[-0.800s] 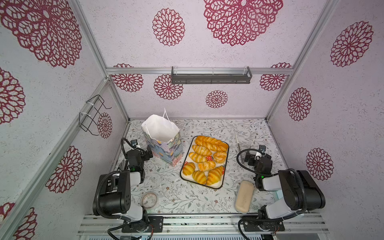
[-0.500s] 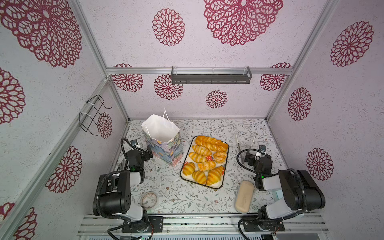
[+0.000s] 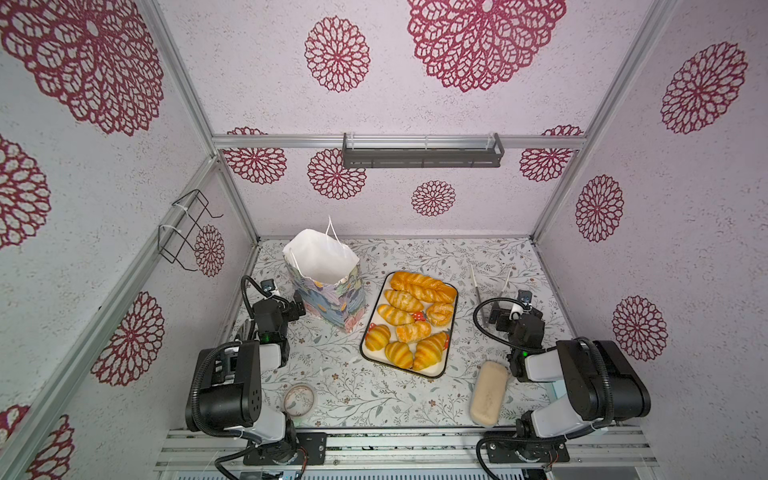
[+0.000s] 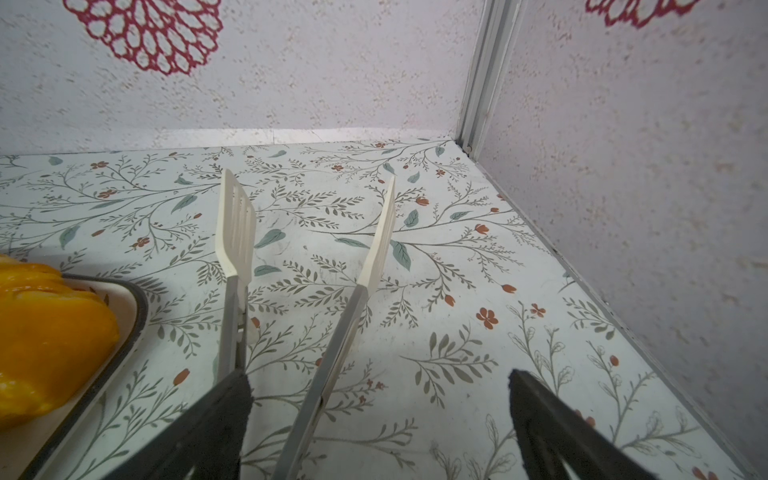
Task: Pack bread into a paper bag
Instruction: Pick up the paper bag from the top-left of the table.
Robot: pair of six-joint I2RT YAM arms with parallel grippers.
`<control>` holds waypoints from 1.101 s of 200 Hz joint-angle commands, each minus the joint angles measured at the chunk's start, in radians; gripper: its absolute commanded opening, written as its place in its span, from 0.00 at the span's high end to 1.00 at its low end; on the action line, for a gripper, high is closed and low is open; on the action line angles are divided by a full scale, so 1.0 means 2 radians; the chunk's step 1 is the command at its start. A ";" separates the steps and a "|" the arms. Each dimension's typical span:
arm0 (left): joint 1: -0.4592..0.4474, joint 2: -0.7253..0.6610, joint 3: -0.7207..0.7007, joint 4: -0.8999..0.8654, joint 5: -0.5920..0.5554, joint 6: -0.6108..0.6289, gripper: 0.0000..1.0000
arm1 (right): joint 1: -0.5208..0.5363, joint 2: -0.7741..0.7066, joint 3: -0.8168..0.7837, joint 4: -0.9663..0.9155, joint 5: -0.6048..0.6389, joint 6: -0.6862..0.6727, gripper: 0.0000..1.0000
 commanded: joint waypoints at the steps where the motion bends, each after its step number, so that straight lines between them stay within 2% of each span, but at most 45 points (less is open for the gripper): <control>1: 0.003 0.003 0.009 0.007 0.004 -0.002 0.03 | -0.001 -0.001 0.005 0.016 -0.003 -0.001 0.01; 59: 0.003 0.002 0.006 0.011 0.002 -0.003 0.03 | -0.001 -0.002 0.004 0.017 -0.003 -0.001 0.01; 101: -0.002 -0.035 -0.011 0.012 -0.075 -0.028 0.03 | 0.000 -0.009 0.003 0.018 0.000 -0.001 0.01; 134: -0.054 -0.128 -0.027 -0.039 -0.201 -0.022 0.03 | 0.006 -0.070 0.046 -0.113 0.045 0.011 0.01; 146: -0.072 -0.164 -0.026 -0.073 -0.247 -0.038 0.03 | 0.007 -0.092 0.069 -0.176 0.073 0.032 0.02; 166: -0.092 -0.219 -0.014 -0.137 -0.291 -0.070 0.03 | 0.006 -0.123 0.102 -0.262 0.118 0.074 0.01; 188: -0.110 -0.270 0.012 -0.228 -0.314 -0.126 0.03 | 0.006 -0.146 0.156 -0.374 0.147 0.116 0.01; 220: -0.131 -0.318 0.067 -0.375 -0.303 -0.204 0.03 | 0.002 -0.121 0.304 -0.624 0.194 0.232 0.01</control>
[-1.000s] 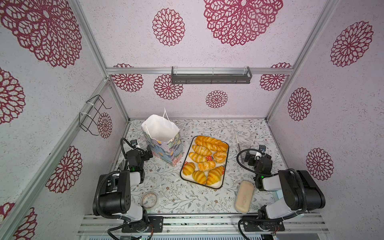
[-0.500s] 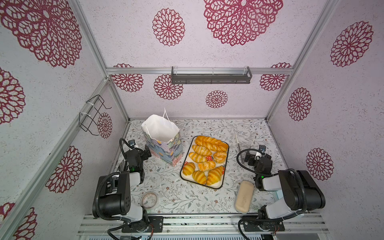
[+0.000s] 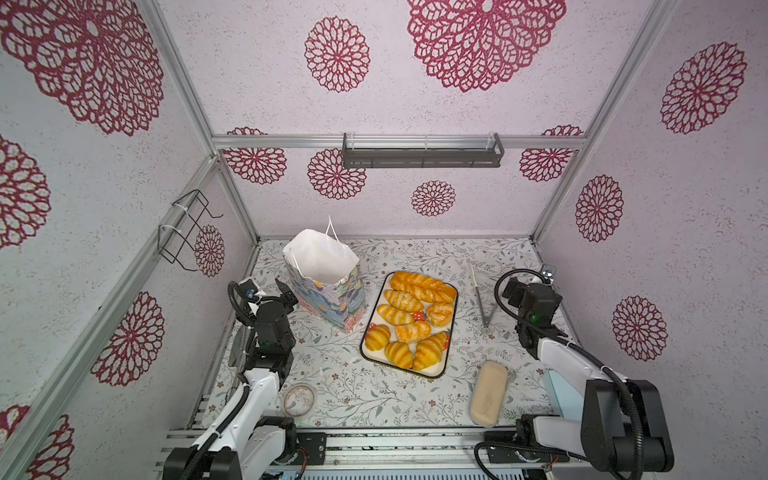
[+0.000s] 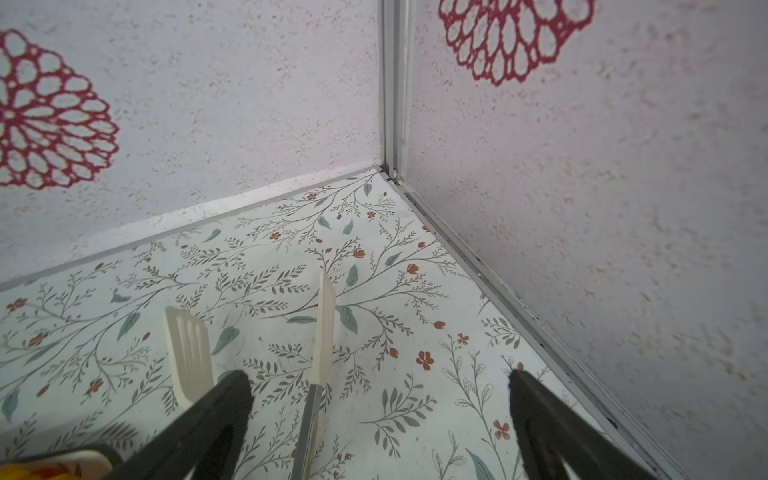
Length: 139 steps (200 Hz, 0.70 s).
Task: Pack bread into a paper bag
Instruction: Pick up the paper bag from the top-left of the table.
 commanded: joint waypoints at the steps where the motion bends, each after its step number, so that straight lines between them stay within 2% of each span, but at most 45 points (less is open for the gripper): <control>1: -0.018 -0.030 0.041 -0.147 -0.024 -0.085 0.03 | -0.002 0.012 0.104 -0.230 0.064 0.113 0.01; 10: -0.026 -0.044 0.058 -0.195 -0.032 -0.105 0.02 | -0.002 0.032 0.148 -0.292 0.071 0.147 0.01; 25: -0.040 -0.078 0.076 -0.242 -0.037 -0.105 0.03 | -0.002 0.052 0.191 -0.345 0.044 0.154 0.01; 49: -0.053 -0.139 0.097 -0.305 -0.036 -0.124 0.03 | 0.000 0.051 0.186 -0.341 0.008 0.148 0.01; 71: -0.057 -0.169 0.128 -0.358 0.006 -0.138 0.02 | 0.001 0.051 0.183 -0.336 -0.028 0.131 0.01; 99: -0.074 -0.157 0.167 -0.399 0.045 -0.137 0.03 | 0.006 0.064 0.194 -0.345 -0.052 0.115 0.01; 126: -0.090 -0.111 0.203 -0.415 0.092 -0.150 0.03 | 0.011 0.086 0.222 -0.369 -0.081 0.091 0.01; 139: -0.105 -0.087 0.223 -0.426 0.092 -0.163 0.03 | 0.016 0.091 0.229 -0.376 -0.082 0.086 0.01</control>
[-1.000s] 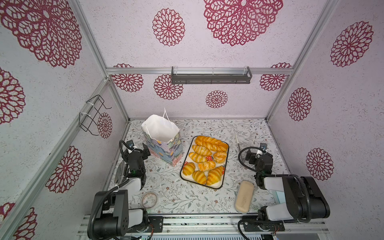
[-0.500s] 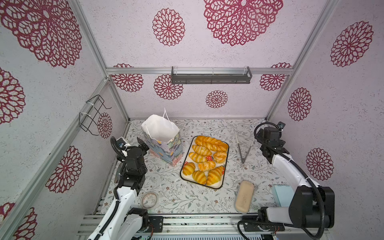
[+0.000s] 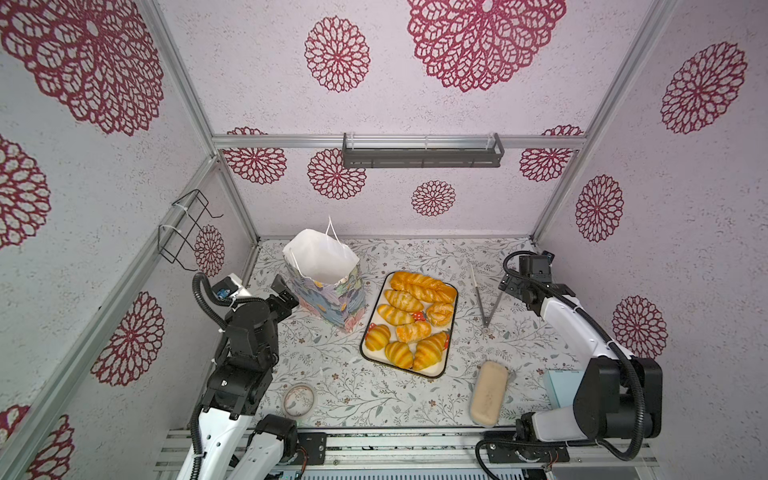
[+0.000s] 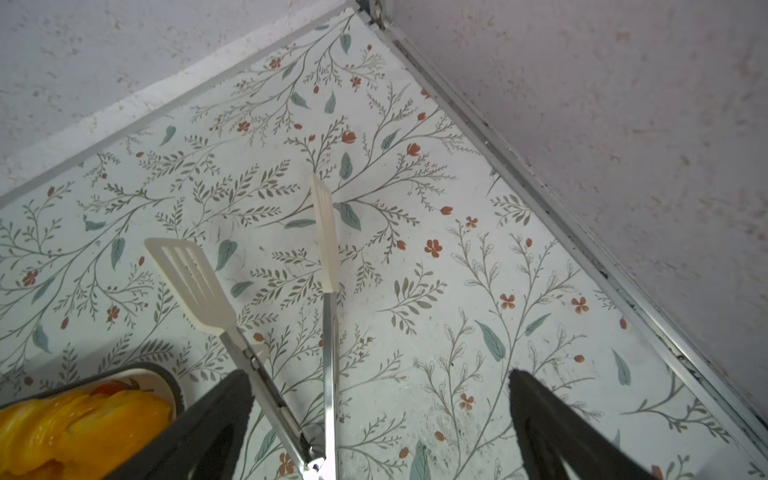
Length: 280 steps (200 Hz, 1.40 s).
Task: Pack bread into a paper bag
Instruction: Pick up the paper bag from the top-left of the table.
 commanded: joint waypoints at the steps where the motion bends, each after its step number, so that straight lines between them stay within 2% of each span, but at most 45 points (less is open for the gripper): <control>1: -0.022 0.040 0.030 -0.045 0.033 -0.036 0.03 | 0.010 0.006 0.028 -0.028 -0.021 -0.023 0.01; 33: -0.052 0.092 0.070 -0.046 0.026 -0.042 0.03 | 0.012 0.001 0.011 -0.018 -0.035 -0.026 0.01; 104: -0.053 0.186 0.135 -0.083 0.015 -0.053 0.03 | 0.018 0.004 0.001 -0.018 -0.048 -0.034 0.01; 146: -0.024 0.221 0.155 -0.108 0.041 -0.060 0.03 | 0.023 0.005 0.003 -0.018 -0.054 -0.035 0.01; 210: 0.023 0.237 0.167 -0.124 0.089 -0.050 0.00 | 0.032 0.013 -0.003 -0.019 -0.058 -0.038 0.01; 256: 0.041 0.246 0.173 -0.128 0.116 -0.033 0.07 | 0.036 0.011 -0.005 -0.023 -0.056 -0.036 0.01; 280: 0.045 0.254 0.179 -0.131 0.133 -0.030 0.15 | 0.037 0.006 -0.006 -0.025 -0.052 -0.035 0.01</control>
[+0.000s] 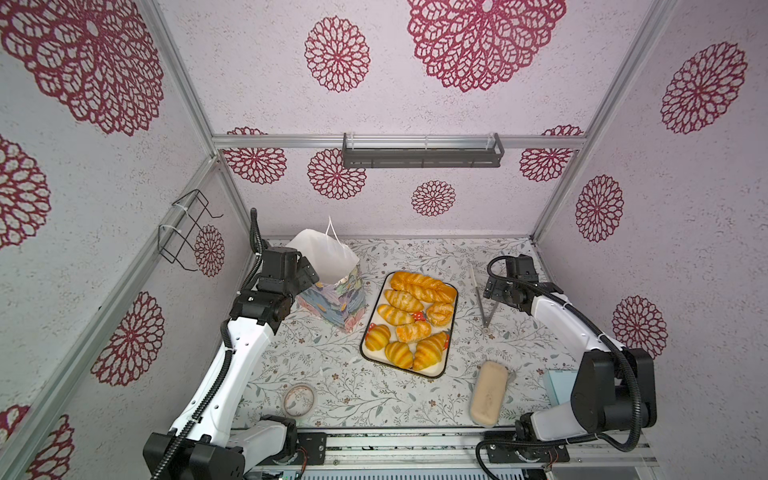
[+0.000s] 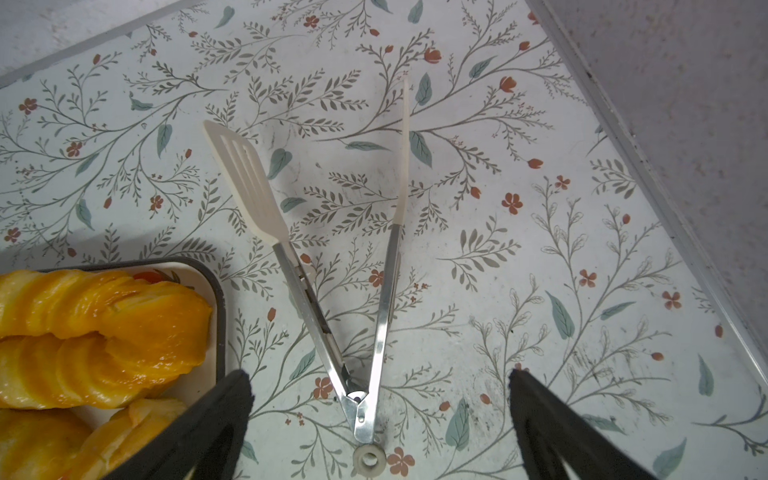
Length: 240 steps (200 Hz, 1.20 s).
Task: Pack bread into a paper bag
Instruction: Pick up the paper bag from the top-left of the table.
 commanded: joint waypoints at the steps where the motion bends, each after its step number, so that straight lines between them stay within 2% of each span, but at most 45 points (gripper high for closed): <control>1: 0.005 0.010 0.013 -0.010 0.022 0.001 0.15 | 0.003 -0.006 0.002 -0.006 0.006 -0.005 0.01; 37: 0.005 0.010 0.015 -0.016 0.037 -0.001 0.34 | 0.003 -0.010 -0.003 -0.007 0.007 -0.004 0.01; 93: 0.010 0.015 0.017 -0.023 0.048 0.007 0.48 | 0.004 0.001 -0.003 -0.012 0.009 -0.004 0.01; 155: 0.036 0.036 0.031 -0.004 0.075 0.031 0.62 | 0.004 0.007 -0.007 -0.015 0.009 -0.001 0.01; 192: 0.035 0.051 0.045 0.006 0.104 0.038 0.60 | 0.004 0.032 -0.005 -0.013 -0.001 0.002 0.01; 223: 0.031 0.054 0.046 0.001 0.120 0.036 0.44 | 0.004 0.070 0.009 -0.008 -0.012 0.001 0.01; 240: 0.028 0.048 0.044 -0.008 0.117 0.035 0.39 | 0.004 0.082 0.013 -0.005 -0.011 0.001 0.01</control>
